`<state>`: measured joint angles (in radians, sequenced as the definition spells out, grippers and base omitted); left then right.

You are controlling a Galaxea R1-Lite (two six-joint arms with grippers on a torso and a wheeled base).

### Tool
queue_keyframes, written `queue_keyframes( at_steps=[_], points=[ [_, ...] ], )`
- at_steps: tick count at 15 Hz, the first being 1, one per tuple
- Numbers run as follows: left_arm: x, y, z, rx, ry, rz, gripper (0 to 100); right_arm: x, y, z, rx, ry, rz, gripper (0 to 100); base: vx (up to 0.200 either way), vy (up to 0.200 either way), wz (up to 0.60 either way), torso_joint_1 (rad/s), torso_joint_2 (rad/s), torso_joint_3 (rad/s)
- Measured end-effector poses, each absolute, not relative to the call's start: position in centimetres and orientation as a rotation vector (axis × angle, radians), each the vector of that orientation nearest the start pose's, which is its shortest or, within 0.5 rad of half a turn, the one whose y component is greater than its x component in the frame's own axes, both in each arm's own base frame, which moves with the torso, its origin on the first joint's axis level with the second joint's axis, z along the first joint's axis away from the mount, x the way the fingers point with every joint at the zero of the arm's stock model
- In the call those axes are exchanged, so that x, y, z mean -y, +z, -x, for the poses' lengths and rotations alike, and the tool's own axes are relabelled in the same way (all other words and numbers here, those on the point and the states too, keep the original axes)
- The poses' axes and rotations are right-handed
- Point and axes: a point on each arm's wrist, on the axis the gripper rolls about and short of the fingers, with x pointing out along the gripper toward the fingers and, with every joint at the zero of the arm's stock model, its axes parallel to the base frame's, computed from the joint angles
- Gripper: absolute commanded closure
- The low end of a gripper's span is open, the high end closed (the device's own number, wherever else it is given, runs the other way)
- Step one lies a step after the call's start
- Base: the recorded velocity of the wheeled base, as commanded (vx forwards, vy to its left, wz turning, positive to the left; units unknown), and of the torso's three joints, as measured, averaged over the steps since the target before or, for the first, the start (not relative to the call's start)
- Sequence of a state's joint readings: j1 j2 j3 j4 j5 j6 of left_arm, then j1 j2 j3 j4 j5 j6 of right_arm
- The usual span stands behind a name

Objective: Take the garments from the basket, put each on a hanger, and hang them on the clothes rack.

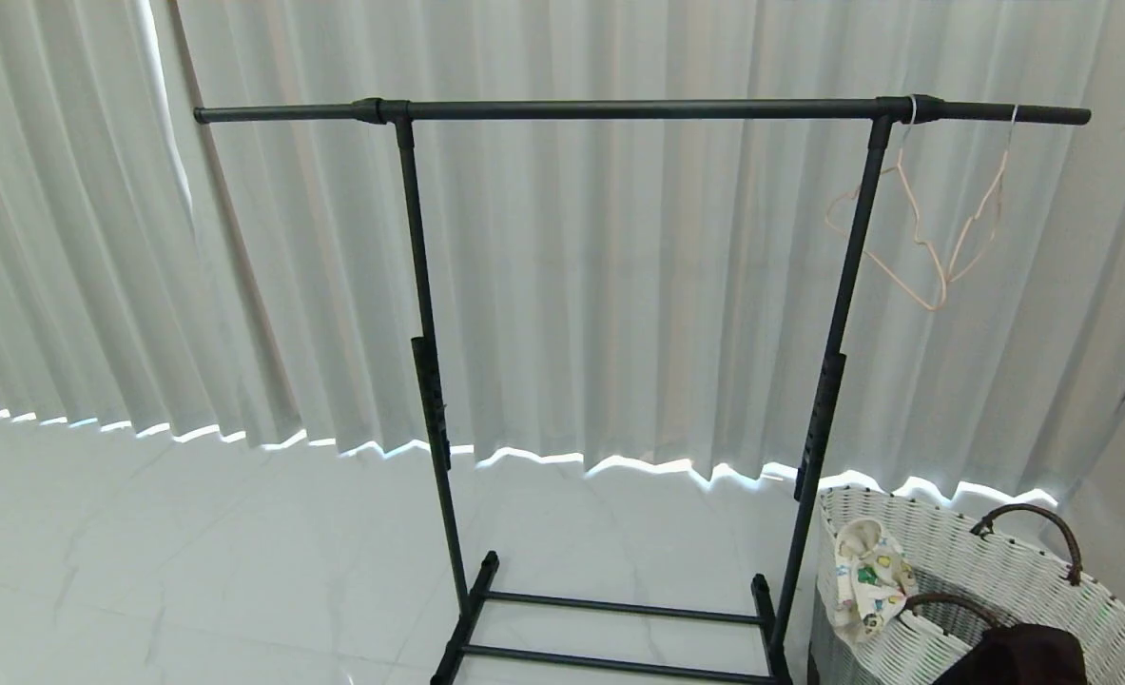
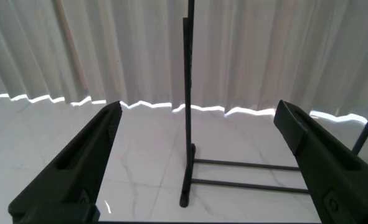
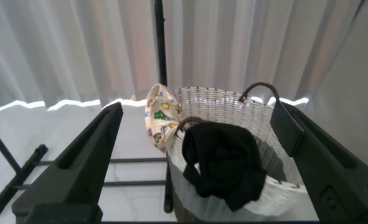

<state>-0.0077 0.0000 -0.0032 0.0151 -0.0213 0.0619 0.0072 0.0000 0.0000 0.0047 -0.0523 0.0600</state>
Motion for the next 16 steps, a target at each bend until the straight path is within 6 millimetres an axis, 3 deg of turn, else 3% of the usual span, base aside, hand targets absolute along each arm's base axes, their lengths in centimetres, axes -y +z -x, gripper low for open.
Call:
queue_keyframes(
  at_steps=[2,10,14,16],
  points=[
    [0.0,7.5,2.3,-0.011,-0.029,-0.062,0,0.1,7.5,2.3,-0.003,-0.045,-0.063,0,0.200,0.000,0.00,0.000,0.00,0.002],
    [0.0,7.5,2.3,-0.012,-0.029,-0.062,0,0.1,7.7,2.3,0.006,-0.038,-0.033,0,0.000,0.000,0.00,0.000,0.00,0.000],
    [0.0,7.5,2.3,-0.012,-0.029,-0.066,0,0.2,12.6,2.7,0.036,-0.001,-0.063,0,0.000,0.000,0.00,0.000,0.00,0.000],
    [0.0,7.5,2.3,-0.012,-0.029,-0.066,0,0.1,15.9,0.6,-0.105,0.002,-0.001,0,0.000,0.000,0.00,0.000,0.00,0.000]
  ],
)
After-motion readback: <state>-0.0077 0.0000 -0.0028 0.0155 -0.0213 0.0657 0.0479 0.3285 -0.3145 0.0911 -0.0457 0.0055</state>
